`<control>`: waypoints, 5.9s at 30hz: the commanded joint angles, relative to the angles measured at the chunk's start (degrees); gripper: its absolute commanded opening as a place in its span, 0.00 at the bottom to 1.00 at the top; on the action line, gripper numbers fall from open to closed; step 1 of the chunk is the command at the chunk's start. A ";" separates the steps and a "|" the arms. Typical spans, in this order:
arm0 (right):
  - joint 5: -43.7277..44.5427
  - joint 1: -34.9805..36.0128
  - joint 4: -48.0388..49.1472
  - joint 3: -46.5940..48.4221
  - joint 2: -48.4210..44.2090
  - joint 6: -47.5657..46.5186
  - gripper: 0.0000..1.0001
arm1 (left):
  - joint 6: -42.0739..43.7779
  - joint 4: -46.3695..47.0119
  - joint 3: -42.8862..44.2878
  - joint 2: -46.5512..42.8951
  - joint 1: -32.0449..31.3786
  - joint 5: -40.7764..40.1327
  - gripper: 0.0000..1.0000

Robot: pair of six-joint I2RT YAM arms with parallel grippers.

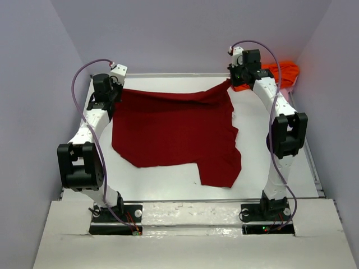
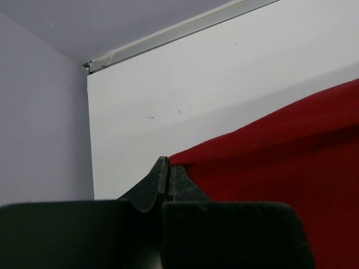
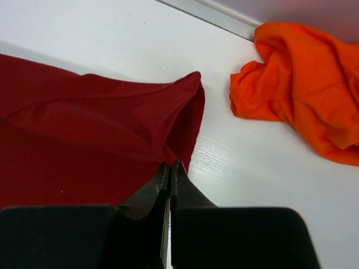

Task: Fold and stack the t-shirts
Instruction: Fold the flattened T-shirt at the center of the board, then pick up the 1/3-folded T-shirt at the center of the board.

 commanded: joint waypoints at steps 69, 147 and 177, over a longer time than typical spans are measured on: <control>-5.77 -1.17 -5.09 -36.07 -18.19 -2.76 0.59 | 5.88 -26.78 7.27 7.46 2.30 -4.87 0.71; -10.16 -2.75 -7.47 -3.61 0.02 0.85 0.57 | -4.50 -8.16 13.97 2.91 2.21 7.61 0.69; -17.53 -2.75 -16.44 -47.06 -35.16 -4.87 0.53 | -0.63 -37.24 -6.44 -4.42 2.65 14.22 0.64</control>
